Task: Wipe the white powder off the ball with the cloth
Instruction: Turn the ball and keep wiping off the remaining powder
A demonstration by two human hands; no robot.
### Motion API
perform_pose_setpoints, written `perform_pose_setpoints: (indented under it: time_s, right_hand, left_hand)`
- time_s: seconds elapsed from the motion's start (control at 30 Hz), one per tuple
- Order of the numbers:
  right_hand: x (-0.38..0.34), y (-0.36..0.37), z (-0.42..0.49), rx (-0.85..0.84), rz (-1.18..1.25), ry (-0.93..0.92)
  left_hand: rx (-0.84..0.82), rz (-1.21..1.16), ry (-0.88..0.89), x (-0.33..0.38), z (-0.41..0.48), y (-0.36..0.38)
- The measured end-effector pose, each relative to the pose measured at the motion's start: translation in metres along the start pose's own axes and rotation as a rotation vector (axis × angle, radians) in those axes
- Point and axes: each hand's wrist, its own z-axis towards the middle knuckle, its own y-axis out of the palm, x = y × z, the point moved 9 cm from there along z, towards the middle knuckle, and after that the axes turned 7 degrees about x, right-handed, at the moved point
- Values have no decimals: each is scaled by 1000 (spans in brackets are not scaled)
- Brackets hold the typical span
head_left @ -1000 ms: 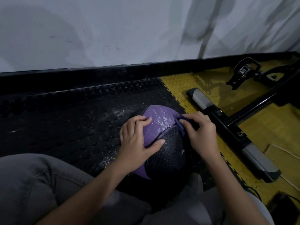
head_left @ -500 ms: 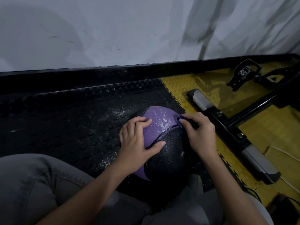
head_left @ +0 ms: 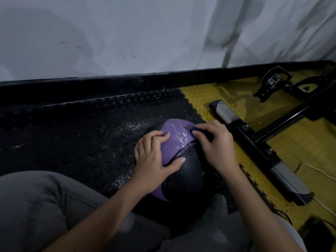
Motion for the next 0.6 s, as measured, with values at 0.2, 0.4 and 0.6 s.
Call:
perform_pose_setpoints:
  time_s: [0.2, 0.4, 0.6]
  right_hand:
    - [-14, 6, 3, -63, -31, -120]
    - [13, 6, 17, -37, -47, 68]
    - [-45, 11, -12, -134, -39, -279]
  left_hand:
    - [-5, -5, 4, -1, 0, 1]
    - [0, 6, 9, 2, 2, 3]
    - [-8, 14, -6, 1, -1, -1]
